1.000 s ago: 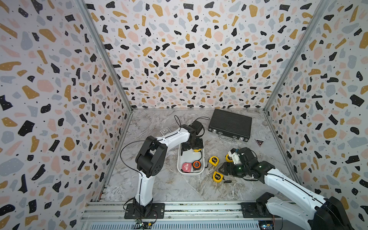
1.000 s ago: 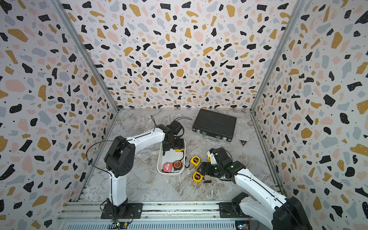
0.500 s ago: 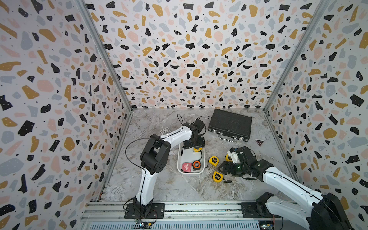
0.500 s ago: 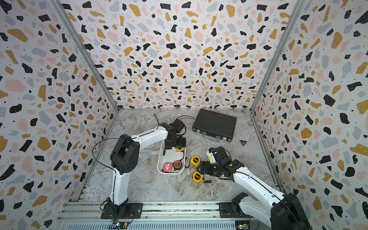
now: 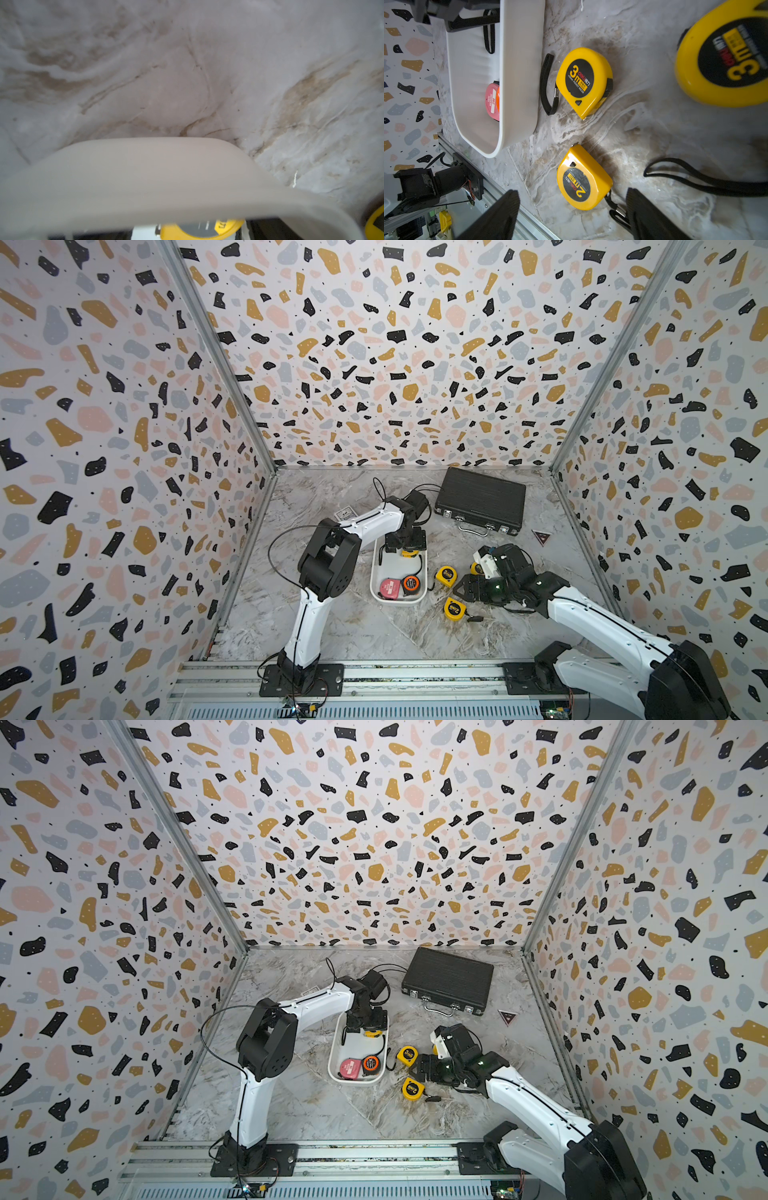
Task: Take the tape measure out of the storage box
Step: Pick up the tape measure from the storage box, then place the tape measure at the center of the board.
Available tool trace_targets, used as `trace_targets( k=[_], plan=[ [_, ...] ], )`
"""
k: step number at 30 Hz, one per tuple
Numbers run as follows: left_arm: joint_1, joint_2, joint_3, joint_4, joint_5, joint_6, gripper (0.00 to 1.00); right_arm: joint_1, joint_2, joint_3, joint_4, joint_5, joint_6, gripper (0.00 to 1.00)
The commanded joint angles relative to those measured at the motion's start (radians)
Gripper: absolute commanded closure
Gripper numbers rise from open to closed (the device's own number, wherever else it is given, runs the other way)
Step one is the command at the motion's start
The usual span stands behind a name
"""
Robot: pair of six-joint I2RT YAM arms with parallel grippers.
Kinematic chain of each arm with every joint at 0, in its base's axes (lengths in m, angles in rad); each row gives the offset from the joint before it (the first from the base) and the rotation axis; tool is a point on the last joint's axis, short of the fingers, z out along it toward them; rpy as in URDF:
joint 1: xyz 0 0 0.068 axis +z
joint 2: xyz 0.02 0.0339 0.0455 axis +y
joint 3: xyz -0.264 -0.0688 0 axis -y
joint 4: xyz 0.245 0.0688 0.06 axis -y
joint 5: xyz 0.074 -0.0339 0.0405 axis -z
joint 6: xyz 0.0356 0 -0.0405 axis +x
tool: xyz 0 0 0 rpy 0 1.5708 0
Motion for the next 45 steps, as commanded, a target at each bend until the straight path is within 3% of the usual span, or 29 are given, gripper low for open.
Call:
trace_targets(
  k=[1,13,18,25,35,45],
  plan=[
    [-0.001,0.027,0.045,-0.044,-0.014,0.022,0.18,0.003,0.007,0.038,0.013,-0.001,0.001,0.14],
    [-0.003,0.096,0.106,-0.102,-0.019,0.06,0.31,0.002,0.028,0.042,0.036,-0.005,0.014,0.14],
    [-0.003,0.074,0.095,-0.117,-0.027,0.049,0.59,0.004,0.032,0.044,0.049,-0.007,0.019,0.14],
    [-0.004,-0.089,-0.004,-0.096,-0.024,-0.041,1.0,0.003,0.029,0.056,0.083,-0.013,0.018,0.14],
    [-0.05,-0.368,-0.111,-0.046,0.008,-0.295,1.0,0.014,0.013,0.096,0.223,-0.019,0.034,0.14],
    [-0.166,-0.456,-0.104,0.089,0.08,-0.585,1.0,0.053,-0.065,0.08,0.418,0.028,0.054,0.14]
  ],
)
